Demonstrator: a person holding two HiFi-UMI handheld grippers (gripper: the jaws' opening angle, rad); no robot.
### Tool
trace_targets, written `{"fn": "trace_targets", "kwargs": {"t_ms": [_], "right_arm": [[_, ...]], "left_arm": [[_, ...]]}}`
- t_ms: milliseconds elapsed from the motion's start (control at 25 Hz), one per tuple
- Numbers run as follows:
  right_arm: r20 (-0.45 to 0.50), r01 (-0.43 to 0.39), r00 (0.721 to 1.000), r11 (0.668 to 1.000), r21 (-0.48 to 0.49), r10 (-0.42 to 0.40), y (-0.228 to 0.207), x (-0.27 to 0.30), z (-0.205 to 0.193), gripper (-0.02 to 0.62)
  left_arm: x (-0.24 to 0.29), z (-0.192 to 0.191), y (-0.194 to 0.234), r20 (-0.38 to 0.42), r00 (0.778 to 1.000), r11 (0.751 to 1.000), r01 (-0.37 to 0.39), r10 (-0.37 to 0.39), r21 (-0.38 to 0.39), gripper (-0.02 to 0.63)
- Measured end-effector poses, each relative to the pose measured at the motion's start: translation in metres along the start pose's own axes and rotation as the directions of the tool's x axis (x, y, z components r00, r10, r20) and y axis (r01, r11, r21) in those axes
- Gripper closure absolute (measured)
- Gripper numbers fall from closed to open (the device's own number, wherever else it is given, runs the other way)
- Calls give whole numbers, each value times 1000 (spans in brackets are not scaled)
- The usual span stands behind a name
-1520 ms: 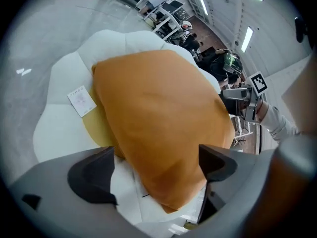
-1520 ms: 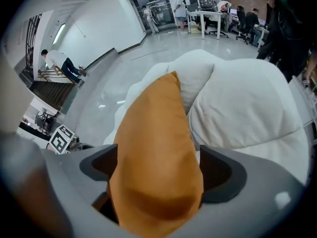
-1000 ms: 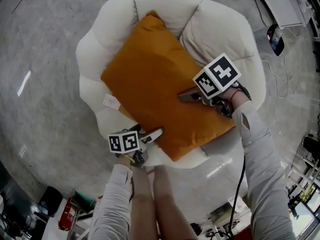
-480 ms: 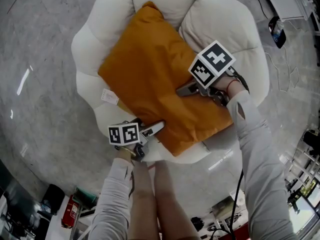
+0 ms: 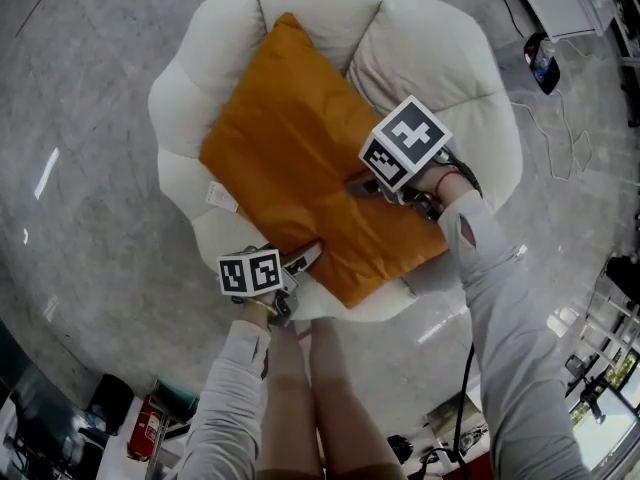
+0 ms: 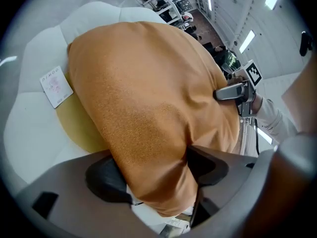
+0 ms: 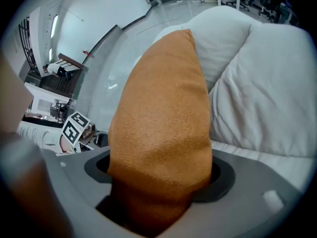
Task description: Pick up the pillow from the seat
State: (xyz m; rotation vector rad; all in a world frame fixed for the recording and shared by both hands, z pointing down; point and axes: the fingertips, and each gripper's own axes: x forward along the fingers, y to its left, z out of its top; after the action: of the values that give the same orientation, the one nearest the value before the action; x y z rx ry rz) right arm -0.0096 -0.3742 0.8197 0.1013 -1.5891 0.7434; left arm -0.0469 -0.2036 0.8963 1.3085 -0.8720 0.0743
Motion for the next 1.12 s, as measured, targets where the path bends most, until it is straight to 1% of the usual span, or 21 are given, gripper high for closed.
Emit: {"fn": "trace_targets", "kwargs": {"t_ms": [120, 200, 360, 600, 800, 1120], "right_arm": [[13, 10, 1000, 999, -31, -10, 13, -11, -1, 204], [19, 8, 1000, 999, -32, -8, 21, -21, -4, 206], [29, -3, 1000, 1000, 3, 3, 38, -39, -20, 204], [105, -8, 995, 999, 50, 3, 66, -70, -47, 204], [203, -12, 979, 995, 100, -8, 90, -104, -63, 204], [334, -34, 942, 979, 201, -36, 117, -167, -81, 202]], "left_arm": [[-10, -2, -9, 25, 1000, 1000, -8, 7, 22, 260], [-21, -3, -16, 44, 999, 999, -12, 10, 35, 264], [-41, -20, -33, 49, 999, 999, -4, 2, 32, 265], [-74, -34, -57, 52, 999, 996, -17, 12, 84, 264], [-107, -30, -81, 64, 998, 987, -28, 18, 157, 265], [-156, -11, -133, 90, 996, 969, -23, 0, 246, 272]]}}
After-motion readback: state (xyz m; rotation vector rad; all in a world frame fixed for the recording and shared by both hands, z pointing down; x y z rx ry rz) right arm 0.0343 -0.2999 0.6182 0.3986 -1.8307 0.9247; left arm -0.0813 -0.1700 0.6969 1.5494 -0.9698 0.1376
